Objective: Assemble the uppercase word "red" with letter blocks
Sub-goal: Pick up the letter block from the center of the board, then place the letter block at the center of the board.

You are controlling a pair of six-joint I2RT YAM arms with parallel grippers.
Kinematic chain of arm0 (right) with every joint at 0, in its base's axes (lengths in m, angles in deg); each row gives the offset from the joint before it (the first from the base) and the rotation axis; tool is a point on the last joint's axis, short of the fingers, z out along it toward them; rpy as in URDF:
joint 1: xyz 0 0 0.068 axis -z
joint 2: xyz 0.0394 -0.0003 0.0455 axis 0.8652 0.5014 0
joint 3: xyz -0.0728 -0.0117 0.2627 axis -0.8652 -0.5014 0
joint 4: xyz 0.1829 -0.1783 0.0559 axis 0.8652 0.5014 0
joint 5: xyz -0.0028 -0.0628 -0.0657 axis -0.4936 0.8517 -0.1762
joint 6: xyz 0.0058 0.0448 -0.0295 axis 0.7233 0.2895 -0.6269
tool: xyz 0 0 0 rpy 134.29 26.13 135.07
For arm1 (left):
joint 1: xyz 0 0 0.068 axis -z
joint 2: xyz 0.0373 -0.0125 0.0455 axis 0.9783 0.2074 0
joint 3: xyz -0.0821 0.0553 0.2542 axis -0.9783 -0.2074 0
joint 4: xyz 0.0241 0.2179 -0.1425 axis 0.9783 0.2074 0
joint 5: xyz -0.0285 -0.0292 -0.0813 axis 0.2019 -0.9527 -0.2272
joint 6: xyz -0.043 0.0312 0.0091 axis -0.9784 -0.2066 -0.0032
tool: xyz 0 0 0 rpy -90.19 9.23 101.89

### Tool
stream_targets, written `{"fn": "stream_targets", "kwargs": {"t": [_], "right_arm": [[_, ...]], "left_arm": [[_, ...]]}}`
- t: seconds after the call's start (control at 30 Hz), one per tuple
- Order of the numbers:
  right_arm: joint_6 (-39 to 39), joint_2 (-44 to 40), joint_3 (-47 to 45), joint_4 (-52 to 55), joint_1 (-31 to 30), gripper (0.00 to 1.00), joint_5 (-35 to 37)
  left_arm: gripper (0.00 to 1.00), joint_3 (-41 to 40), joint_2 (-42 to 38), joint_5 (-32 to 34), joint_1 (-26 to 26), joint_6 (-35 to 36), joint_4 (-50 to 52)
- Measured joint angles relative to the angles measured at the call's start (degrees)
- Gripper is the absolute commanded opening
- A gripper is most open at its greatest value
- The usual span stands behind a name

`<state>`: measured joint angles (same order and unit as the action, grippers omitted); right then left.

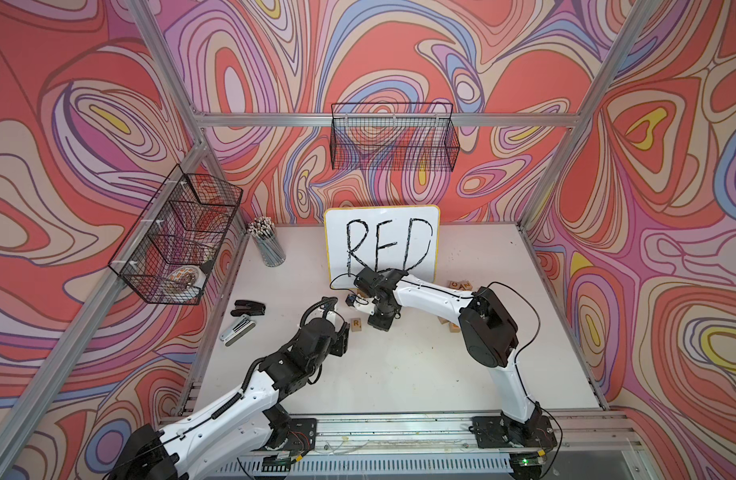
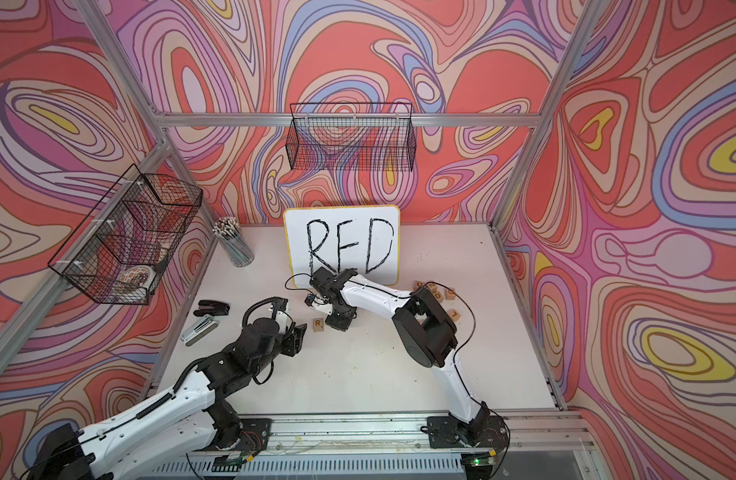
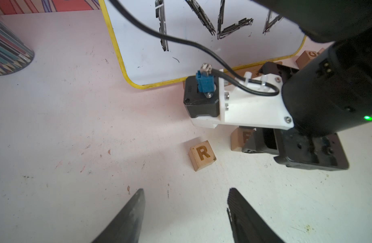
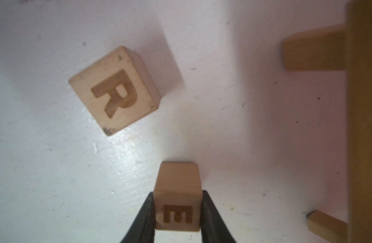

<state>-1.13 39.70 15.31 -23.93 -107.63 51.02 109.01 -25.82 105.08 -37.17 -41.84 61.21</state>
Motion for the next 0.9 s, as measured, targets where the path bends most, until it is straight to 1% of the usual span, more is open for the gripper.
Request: {"fn": "stream_targets", "kwargs": {"t": [0.43,0.6,0.8,0.9], "right_arm": [[-1.1,0.0,-0.6,-1.8,0.0,0.36,0.0],[-1.2,-0.1,-1.9,-2.8,0.0,0.4,0.7],[-0.9,-0.6,-3.8,-3.3,0.0,0.41,1.4],[0.2,-3.2,-4.9,-4.0,0.0,0.42,1.5]], "left_arm": [[0.65,0.0,0.0,0.0,0.0,0.0,0.0],[0.65,0.0,0.0,0.0,0.0,0.0,0.0],[0.65,0.0,0.0,0.0,0.0,0.0,0.0],[0.65,0.0,0.0,0.0,0.0,0.0,0.1]]}}
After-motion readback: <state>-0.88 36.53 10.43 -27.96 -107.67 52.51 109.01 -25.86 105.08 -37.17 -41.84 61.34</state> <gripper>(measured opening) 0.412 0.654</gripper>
